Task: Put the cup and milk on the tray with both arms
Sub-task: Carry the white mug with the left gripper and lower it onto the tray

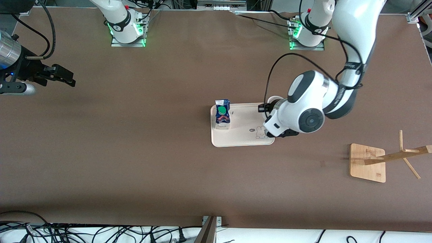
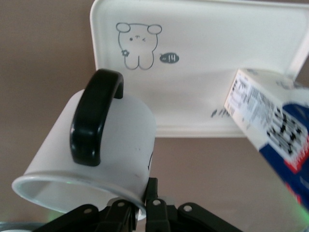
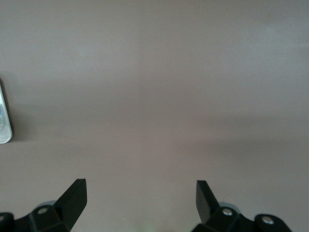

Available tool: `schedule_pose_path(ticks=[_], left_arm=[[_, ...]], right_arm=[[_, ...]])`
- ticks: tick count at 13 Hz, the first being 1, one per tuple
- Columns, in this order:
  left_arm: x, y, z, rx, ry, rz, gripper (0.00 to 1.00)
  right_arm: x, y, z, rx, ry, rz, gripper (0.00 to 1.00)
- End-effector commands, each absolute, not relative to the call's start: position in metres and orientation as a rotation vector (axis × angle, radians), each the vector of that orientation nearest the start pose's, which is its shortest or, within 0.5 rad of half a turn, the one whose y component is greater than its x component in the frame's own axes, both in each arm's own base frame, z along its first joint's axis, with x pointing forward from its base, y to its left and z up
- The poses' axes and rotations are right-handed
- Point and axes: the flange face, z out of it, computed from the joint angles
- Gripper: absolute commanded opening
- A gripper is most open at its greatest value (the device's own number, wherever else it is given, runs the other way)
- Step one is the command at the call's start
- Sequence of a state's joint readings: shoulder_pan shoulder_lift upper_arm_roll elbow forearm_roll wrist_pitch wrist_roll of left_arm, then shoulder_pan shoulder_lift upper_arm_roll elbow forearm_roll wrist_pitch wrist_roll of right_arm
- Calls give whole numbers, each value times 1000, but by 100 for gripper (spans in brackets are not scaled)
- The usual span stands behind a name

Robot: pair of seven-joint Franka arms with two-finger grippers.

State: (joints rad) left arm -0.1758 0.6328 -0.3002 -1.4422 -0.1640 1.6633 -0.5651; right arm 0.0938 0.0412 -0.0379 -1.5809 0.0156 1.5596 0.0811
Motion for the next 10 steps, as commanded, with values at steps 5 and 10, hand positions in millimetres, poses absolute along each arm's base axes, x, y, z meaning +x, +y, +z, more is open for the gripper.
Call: schedule_pose_path(ticks=[5,10], left_arm=[[602,-332,229,-3052,-480,783,6],[602,-324,203,-3019,-500,828,100]], right_arm=[[566,33,608,-3160,19,54,100],[567,30,607,-3158,39,59,100]])
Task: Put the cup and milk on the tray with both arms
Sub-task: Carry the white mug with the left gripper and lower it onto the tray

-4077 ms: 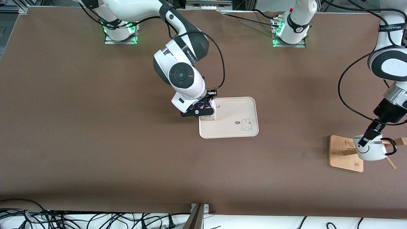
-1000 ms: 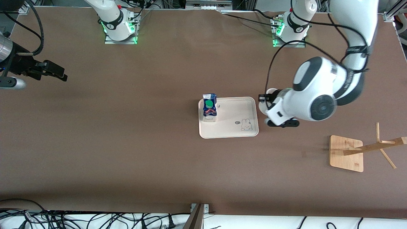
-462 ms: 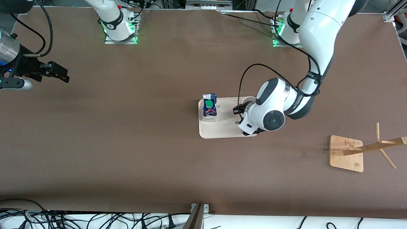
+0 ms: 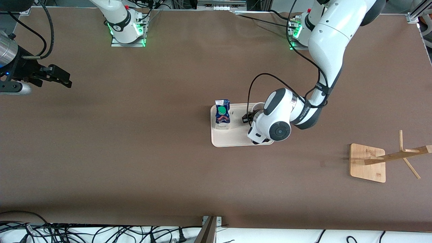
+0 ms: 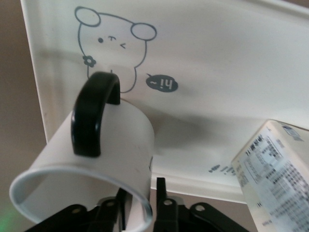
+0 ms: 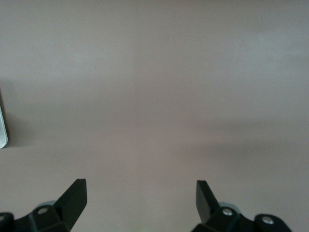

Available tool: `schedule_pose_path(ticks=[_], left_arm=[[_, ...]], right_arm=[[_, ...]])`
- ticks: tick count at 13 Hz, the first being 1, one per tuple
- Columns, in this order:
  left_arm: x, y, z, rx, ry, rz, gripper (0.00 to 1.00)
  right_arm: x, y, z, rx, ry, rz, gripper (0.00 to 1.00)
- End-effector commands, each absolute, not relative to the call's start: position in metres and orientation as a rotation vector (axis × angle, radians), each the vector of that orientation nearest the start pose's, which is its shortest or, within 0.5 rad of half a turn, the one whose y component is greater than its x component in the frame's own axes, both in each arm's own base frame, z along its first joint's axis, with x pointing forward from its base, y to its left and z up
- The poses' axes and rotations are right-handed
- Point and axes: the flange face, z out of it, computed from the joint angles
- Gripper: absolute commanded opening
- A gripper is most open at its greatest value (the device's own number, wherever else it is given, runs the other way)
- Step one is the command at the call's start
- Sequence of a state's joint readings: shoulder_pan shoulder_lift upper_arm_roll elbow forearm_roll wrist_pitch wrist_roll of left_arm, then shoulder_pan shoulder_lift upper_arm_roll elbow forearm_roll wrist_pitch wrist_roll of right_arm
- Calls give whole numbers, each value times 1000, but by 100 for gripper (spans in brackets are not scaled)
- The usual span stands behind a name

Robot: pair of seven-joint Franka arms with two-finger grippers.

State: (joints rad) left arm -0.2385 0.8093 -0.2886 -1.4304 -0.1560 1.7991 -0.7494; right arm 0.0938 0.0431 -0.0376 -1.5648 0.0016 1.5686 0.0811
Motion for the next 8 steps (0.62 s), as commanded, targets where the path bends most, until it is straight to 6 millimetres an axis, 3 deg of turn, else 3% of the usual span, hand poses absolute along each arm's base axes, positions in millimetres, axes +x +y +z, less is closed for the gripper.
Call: schedule_pose_path(ticks=[1,3,6,8], left_arm=[[602,-324,206,-3023,-499,826,100],[609,-319,217,-3035,-517,809,100],[629,-304,276,-3036,-511,803,100],[637,-290,317,-3040,-392,848,100]], right_arm=[[568,29,607,-3160,46,56,100],[570,29,607,-3160,46,42,100],[570,30,607,-3159,46,37,100],[571,29,607,-3159,48,34,100]])
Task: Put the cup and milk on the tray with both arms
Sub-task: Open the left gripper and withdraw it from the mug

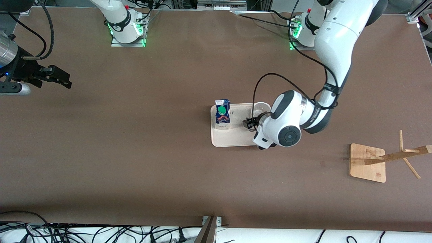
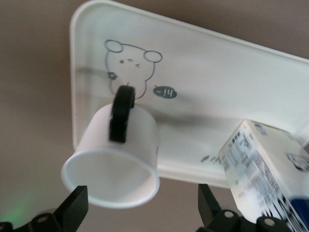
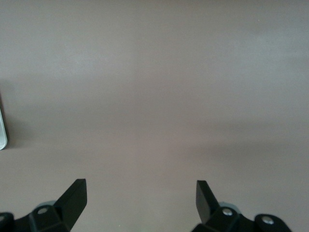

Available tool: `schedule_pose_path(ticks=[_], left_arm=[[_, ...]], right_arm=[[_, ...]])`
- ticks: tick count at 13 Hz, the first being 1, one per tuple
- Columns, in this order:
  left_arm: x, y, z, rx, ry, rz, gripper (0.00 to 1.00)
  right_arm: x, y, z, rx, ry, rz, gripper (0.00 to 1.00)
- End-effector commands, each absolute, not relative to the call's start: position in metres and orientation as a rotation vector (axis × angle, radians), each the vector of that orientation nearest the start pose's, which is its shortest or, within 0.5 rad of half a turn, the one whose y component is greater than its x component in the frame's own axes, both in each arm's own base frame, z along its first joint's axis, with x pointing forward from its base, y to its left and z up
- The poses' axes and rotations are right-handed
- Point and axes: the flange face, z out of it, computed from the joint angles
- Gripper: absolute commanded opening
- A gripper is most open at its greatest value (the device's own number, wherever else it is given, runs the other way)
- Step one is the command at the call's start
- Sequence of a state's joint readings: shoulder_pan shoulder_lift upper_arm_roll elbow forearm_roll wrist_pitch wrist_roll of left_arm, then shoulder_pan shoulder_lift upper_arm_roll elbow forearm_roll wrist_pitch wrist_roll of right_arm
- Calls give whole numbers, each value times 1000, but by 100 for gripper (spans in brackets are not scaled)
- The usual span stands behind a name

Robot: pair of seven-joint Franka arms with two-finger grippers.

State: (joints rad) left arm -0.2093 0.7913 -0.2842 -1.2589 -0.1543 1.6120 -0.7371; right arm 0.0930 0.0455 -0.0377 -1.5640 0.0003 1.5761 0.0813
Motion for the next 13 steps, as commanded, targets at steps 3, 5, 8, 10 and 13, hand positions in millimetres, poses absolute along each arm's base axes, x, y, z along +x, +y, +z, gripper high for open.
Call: schedule_pose_path(ticks=[3,5,8,10,13], left_arm=[[647,-255,397,-3065,-15,650,100],[648,-219,449,-3071,179,529,100],[642,-155,499,-3092,240,495,100],[622,-145,523,-3071,344,444,100],[594,-83,549,-3084,336,248,100]], right_arm=[[571,29,607,-3159,48,32,100],[573,31,604,-3158,45,32,100],[573,31,604,-3158,45,32,100],[574,31,603,-3158,45,34,100],[574,30,603,-3158,48,35,100]])
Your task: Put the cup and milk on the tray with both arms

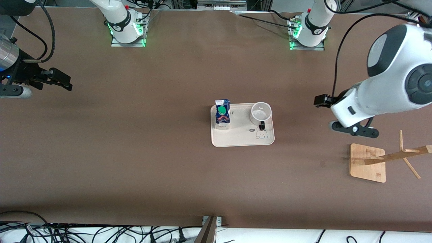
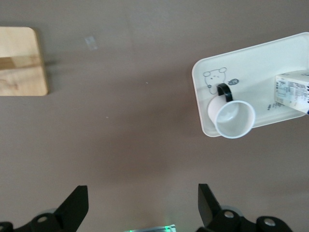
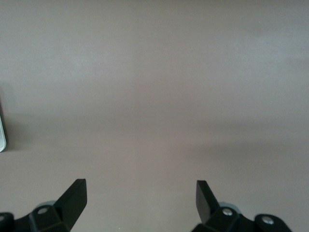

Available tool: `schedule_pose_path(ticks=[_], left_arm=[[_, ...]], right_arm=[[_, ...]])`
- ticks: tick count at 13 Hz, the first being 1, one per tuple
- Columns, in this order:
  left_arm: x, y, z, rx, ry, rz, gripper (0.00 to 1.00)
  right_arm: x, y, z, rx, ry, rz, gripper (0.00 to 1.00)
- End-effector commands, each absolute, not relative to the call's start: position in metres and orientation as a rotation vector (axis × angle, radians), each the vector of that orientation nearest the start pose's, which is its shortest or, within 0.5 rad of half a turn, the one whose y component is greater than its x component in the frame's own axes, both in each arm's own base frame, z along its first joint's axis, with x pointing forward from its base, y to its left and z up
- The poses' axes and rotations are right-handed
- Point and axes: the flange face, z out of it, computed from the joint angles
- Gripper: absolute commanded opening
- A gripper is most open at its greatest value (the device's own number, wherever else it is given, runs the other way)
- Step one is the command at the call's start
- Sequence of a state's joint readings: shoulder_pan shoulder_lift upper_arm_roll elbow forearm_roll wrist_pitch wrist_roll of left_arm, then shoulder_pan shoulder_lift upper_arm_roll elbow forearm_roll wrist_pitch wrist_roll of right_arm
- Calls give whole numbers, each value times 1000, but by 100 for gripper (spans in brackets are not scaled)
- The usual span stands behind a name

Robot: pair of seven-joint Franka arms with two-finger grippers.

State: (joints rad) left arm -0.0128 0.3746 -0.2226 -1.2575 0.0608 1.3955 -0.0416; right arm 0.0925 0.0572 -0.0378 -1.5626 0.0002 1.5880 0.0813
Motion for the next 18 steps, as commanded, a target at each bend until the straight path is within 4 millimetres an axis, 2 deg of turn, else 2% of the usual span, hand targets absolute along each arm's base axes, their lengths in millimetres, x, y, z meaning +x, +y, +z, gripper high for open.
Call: schedule_pose_path(ticks=[1,3,4,6,7,11,18], left_arm=[[580,-57,560,-3096,337,170,100],[548,-30,570,-3158,262,130,100],[541,-22,581,-3166,234,72,100],[543,-15,601,-3167,164,-57,100],[541,-18,608,-3155,139,-68,100],[541,-15,609,-3153,125,-3,100],[542,-16,610,-3153,125,2,100]], right_arm=[[574,30,603,-3158,48,35,100],[574,30,603,-3158,48,32,100],[574,30,603,-3158,48,32,100],[574,29,603,-3158,50,32,100],[574,29,603,-3158,50,32,100],[574,29,603,-3158,50,32,100],[577,29,602,-3158,50,18,100]])
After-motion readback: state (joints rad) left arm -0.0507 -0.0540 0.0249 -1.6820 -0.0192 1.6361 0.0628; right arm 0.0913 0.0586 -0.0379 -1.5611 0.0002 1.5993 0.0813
